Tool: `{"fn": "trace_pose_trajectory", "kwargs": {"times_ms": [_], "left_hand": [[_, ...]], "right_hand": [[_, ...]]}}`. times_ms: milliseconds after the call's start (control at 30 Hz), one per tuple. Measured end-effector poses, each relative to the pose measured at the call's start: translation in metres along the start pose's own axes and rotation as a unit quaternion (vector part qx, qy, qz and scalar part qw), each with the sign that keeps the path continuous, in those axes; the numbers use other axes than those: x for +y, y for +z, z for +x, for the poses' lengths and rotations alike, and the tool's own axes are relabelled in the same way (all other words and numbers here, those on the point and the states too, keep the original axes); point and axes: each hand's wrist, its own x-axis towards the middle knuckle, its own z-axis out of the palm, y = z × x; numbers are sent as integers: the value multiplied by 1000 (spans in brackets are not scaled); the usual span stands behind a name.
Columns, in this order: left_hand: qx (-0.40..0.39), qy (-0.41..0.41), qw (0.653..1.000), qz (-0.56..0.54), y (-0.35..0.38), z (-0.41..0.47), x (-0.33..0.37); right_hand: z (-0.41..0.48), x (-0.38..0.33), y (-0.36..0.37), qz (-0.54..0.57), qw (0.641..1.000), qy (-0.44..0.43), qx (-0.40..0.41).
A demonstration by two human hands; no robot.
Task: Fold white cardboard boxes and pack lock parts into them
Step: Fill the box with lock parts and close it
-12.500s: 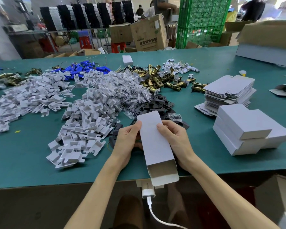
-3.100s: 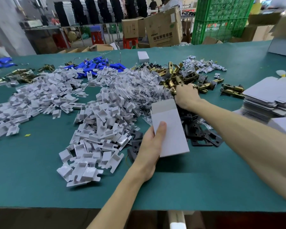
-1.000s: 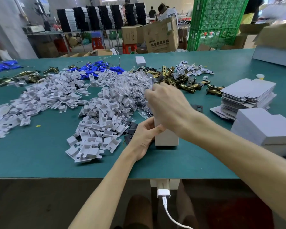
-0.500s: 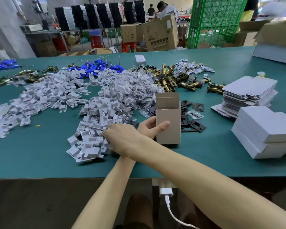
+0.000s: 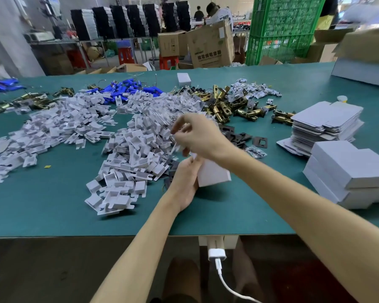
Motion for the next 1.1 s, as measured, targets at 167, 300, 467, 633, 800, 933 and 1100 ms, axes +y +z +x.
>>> {"fn": "trace_pose_trajectory", "kwargs": {"times_ms": [167, 300, 467, 633, 800, 933, 1100], "left_hand": [[-19, -40, 998, -47, 14, -11, 17], [-30, -44, 996, -69, 15, -14, 18], [-50, -46, 994, -84, 16, -17, 20], [-69, -31, 994, -77, 17, -19, 20], [-74, -25, 994, -75, 19, -20, 20], [-76, -22, 994, -71, 18, -19, 20], [-78, -20, 993, -86, 18, -21, 22]], "right_hand": [[15, 9, -48, 52, 996, 46, 51], [19, 21, -76, 61, 998, 25, 18], [22, 32, -88, -224, 974, -12, 42], [25, 36, -90, -338, 941, -30, -3], [24, 35, -89, -376, 923, -26, -83], [20, 37, -85, -406, 906, -35, -112], [18, 43, -84, -363, 928, -79, -35]]}}
